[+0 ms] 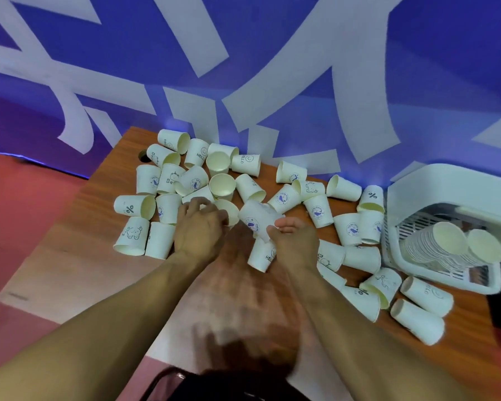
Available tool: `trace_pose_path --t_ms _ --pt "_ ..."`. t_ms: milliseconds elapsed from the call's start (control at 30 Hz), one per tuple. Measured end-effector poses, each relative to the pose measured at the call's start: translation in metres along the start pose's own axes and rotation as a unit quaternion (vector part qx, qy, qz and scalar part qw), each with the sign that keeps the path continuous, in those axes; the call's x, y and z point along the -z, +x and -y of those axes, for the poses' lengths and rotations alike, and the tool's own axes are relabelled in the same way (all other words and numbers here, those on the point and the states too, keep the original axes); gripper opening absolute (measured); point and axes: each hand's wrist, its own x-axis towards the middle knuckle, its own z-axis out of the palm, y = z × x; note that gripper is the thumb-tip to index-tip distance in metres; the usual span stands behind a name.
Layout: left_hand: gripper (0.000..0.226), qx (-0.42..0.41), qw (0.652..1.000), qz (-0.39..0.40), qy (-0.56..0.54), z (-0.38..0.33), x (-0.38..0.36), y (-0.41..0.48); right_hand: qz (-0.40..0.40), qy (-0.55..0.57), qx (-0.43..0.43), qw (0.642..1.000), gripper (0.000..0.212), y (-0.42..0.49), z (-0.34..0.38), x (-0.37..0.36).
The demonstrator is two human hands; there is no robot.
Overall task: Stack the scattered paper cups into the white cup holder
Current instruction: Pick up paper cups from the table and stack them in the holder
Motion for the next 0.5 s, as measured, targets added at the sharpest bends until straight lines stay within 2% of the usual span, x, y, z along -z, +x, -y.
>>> trace_pose_path --t_ms 100,200,267,500 --pt "0.022 -0.004 1.0 -0.028 0.002 -0.032 0.013 -0.009 -0.006 0.011 0.041 0.999 0.012 -0.007 0.0 0.035" --pt "0.008 -0.015 0.999 -0.047 -0.003 -0.072 0.022 -0.012 -0.032 0.032 0.068 0.997 0.011 -0.011 -0.005 0.077" --pt "0.012 -0.023 0.998 -0.052 -0.004 -0.103 0.029 -0.011 -0.047 0.04 0.087 0.994 0.01 -0.012 -0.01 0.107" --pt "0.015 -0.087 0.99 -0.096 -0.048 -0.221 0.048 -0.005 -0.106 -0.009 0.15 0.983 0.014 -0.01 -0.033 0.22"
